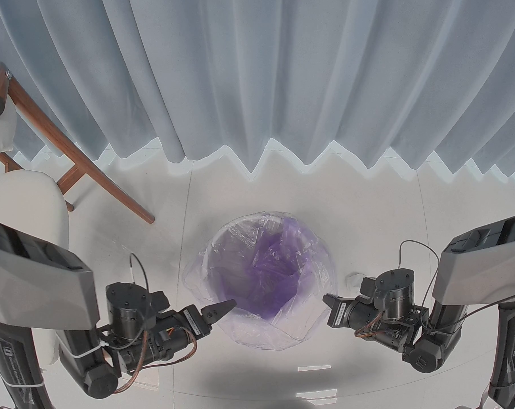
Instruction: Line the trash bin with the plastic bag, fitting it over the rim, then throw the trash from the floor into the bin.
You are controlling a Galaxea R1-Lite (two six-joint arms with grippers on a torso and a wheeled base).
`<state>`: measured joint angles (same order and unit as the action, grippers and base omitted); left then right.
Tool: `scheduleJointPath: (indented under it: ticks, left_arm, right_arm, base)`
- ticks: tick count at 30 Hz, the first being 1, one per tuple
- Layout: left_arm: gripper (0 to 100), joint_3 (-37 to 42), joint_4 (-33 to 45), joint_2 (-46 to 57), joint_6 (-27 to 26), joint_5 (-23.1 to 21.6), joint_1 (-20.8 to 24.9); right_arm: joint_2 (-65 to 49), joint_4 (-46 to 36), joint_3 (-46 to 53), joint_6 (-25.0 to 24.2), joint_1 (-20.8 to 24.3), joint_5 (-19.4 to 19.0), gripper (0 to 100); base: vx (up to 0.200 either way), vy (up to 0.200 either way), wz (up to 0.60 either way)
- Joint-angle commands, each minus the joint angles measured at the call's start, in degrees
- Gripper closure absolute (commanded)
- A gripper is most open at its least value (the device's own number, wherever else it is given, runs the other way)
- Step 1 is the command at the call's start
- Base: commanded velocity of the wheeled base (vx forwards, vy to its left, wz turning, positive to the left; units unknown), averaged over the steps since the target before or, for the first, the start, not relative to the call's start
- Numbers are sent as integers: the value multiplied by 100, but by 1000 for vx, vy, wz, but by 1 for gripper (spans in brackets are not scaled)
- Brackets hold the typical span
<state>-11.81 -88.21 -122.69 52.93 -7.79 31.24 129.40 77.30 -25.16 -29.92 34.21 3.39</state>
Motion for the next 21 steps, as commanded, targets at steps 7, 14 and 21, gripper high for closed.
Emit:
scheduleJointPath:
  ticks: [7,14,21]
  left_arm:
    - [100,-893,14,-1091,-55,14,-4]
    - [100,-278,-38,-634,-195,173,-39]
    - [100,496,-38,-300,-406,550,57]
  right_arm:
    - [50,453,372,12,7,30,100]
    - [41,532,354,12,-37,30,100]
    - [120,505,424,3,-283,21,100]
  base:
    - [0,0,0]
    - [0,0,0]
    - [0,0,0]
